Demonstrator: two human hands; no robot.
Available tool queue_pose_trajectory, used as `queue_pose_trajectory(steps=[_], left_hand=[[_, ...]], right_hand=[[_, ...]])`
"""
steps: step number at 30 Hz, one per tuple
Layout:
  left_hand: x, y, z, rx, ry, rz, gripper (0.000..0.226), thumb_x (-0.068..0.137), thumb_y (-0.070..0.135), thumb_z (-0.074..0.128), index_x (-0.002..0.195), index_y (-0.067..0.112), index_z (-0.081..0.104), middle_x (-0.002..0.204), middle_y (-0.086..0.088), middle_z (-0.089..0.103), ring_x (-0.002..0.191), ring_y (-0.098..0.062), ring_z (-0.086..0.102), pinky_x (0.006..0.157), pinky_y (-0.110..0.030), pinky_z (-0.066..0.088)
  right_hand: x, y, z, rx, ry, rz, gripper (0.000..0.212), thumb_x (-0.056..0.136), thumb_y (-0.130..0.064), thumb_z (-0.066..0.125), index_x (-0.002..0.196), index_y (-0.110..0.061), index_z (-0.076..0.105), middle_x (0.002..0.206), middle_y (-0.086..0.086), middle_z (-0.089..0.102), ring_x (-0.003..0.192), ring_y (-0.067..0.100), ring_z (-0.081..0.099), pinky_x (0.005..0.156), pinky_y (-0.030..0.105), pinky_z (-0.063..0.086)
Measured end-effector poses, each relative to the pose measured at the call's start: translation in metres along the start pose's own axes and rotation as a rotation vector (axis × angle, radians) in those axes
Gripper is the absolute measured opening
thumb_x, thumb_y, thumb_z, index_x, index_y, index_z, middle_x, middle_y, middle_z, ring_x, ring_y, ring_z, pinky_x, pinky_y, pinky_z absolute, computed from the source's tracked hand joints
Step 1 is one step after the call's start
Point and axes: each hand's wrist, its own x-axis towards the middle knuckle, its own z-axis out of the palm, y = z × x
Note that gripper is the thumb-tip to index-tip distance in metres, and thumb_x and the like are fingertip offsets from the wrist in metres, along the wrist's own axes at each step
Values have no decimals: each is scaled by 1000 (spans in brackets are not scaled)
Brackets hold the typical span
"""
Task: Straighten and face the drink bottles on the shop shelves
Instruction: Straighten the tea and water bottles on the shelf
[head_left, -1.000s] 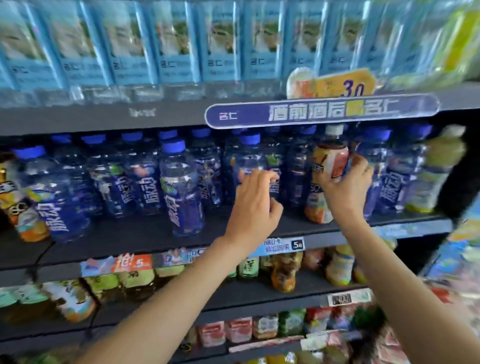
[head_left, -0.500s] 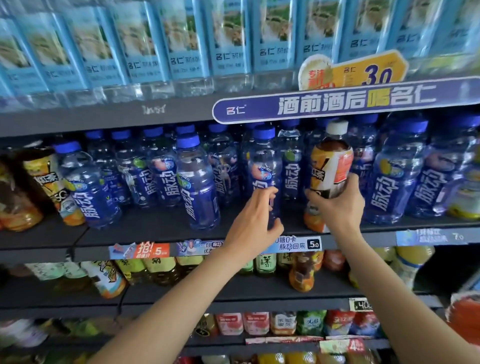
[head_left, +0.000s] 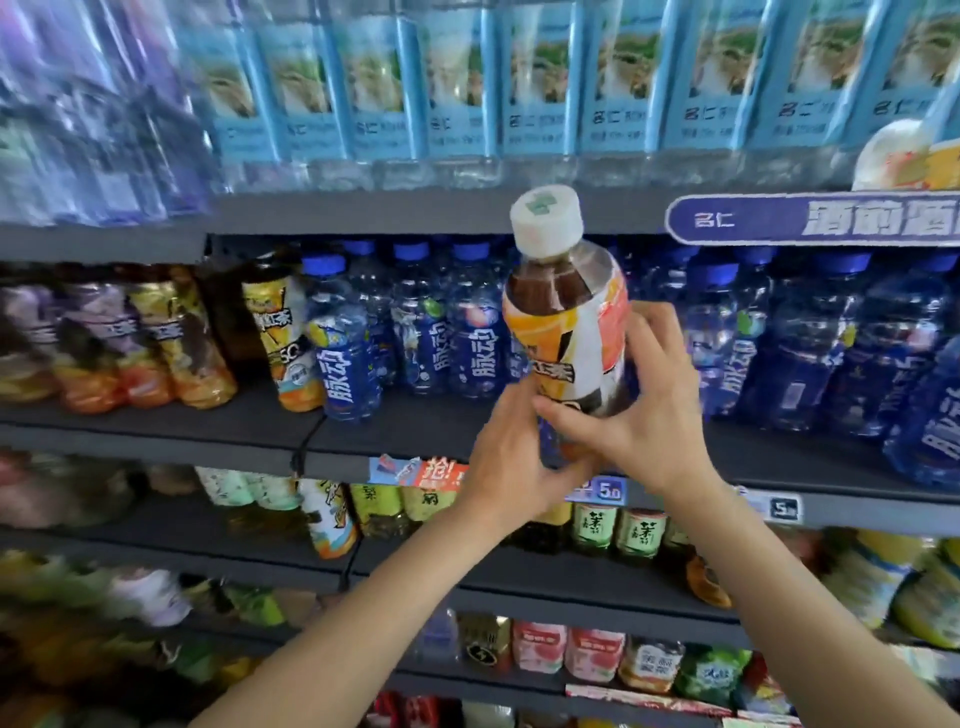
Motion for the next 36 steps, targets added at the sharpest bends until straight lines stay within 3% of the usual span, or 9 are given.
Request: queue_pose_trajectory(steps=[3,5,7,11,13,15,20,28,36], left_hand=[[-20,-36,-64,186,129,60,49,69,41,64,100,3,62,88,26,39,93,-15,49,68,-11,32],[-35,-64,-110,295,148,8,20,66,17,73,71,0,64,67,23,40,77,-33,55,56,-21,25],[-50,-90,-155,380,111,-84,11,61,0,77,65,-4,67,55,-4,60,64,-43,61,56,-32,26],[-68,-146,-216,450,-8,-213,24,57,-1,80,75,-11,68,73,-29,66,69,-42,66,62,-28,34],[-64,-172,-234,373,15,-214,44,68,17,73,108,-1,65,106,-19,66,100,-31,63,81,-16,39],[-59,-192,-246,279,13,-210,57,71,32,62,125,16,56,123,-3,60,116,-19,54,98,-25,41],[-49,-218,-258,324,-55,-265,61,76,17,71,129,8,44,114,-8,59,104,-26,58,85,-35,47],[-24,-242,-258,222,-226,-556,58,83,31,68,126,9,36,118,-8,59,109,-26,57,86,-39,48],[-15,-244,-242,325,-98,-563,52,82,29,67,118,4,39,112,-16,58,104,-35,55,78,-42,49]], right_hand=[[1,-34,67,-10,-12,-71,64,66,-47,75,113,-9,56,103,-6,39,97,12,44,84,16,39],[-2,-58,117,17,-50,-98,67,67,-49,75,114,-4,58,106,-3,42,100,14,46,86,21,41],[-4,-81,166,35,-83,-134,68,69,-50,73,113,-1,58,108,1,45,103,17,47,87,24,43],[-2,-115,242,63,-121,-115,67,70,-49,71,115,-3,55,111,1,46,105,16,46,88,22,41],[1,-124,268,66,-134,-60,69,70,-51,70,119,-6,53,112,1,47,106,15,47,87,23,43],[4,-127,290,59,-153,23,73,70,-55,68,123,-8,50,114,0,48,108,16,50,85,25,46],[9,-120,324,-89,-228,249,81,67,-59,71,124,-6,48,112,3,47,109,18,49,86,28,46],[44,-113,350,-264,-451,482,72,77,-50,69,125,-4,41,122,12,52,115,28,52,87,39,46],[34,-103,355,-255,-428,582,74,79,-32,73,131,-3,29,131,14,34,114,34,50,85,40,45]])
